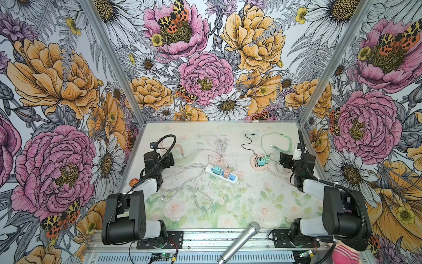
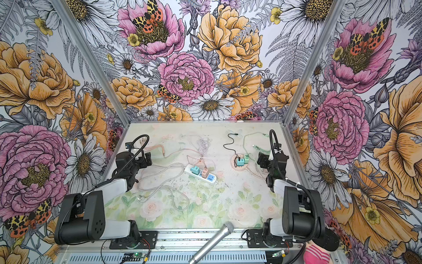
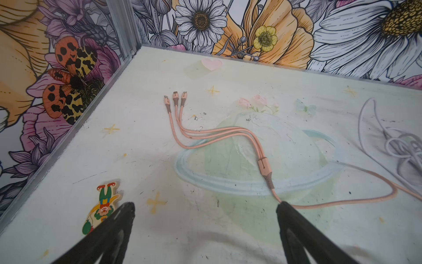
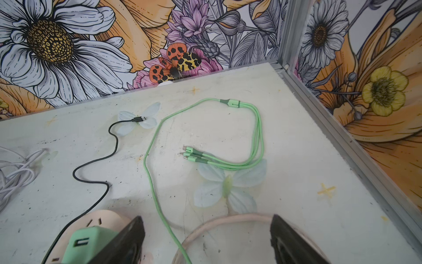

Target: Insert the plug

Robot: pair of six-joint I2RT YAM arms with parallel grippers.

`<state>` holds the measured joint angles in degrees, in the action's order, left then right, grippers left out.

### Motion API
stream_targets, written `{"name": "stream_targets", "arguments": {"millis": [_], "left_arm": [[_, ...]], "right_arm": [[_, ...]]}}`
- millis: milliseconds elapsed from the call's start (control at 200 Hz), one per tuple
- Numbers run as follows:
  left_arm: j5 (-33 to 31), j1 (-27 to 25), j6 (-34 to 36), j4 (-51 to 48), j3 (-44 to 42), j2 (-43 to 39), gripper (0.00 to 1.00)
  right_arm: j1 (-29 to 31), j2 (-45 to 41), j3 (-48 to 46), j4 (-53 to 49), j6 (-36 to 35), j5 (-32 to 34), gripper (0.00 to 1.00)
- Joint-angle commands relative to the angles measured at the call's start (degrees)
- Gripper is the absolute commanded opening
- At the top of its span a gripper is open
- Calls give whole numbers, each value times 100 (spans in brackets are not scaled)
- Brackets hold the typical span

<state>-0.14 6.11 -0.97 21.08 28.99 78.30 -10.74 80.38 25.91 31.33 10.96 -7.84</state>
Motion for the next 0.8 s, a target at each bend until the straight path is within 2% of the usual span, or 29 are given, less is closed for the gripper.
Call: {"name": "stream_targets", "arguments": {"millis": [0,205,230,370,515,590,681,796], "left_arm": [[-209,-98,132,272,-119,-136,99],[-300,-207,80,701,-353,-253,99],[-330,-224,67,736,-371,-262,99],[-488,-362,97,980,-484,-298,99],[-633,-422,86,1659,-636,-174,99],[-632,-422,72,2006,-699,-76,99],[-520,-377,45,2077,-648,25,99],[-429,-374,14,2323,-729,85,99]], "right_arm": [[-8,93,-247,1088,167,187,88],[81,225,-378,1498,24,51,94],[97,219,-404,1529,13,59,99],[242,227,-632,1924,-158,137,99],[622,886,-1207,3744,-506,407,100],[623,717,-1213,3419,-438,641,100],[628,778,-1058,3239,-536,357,100],[662,771,-858,2834,-551,422,100]]}}
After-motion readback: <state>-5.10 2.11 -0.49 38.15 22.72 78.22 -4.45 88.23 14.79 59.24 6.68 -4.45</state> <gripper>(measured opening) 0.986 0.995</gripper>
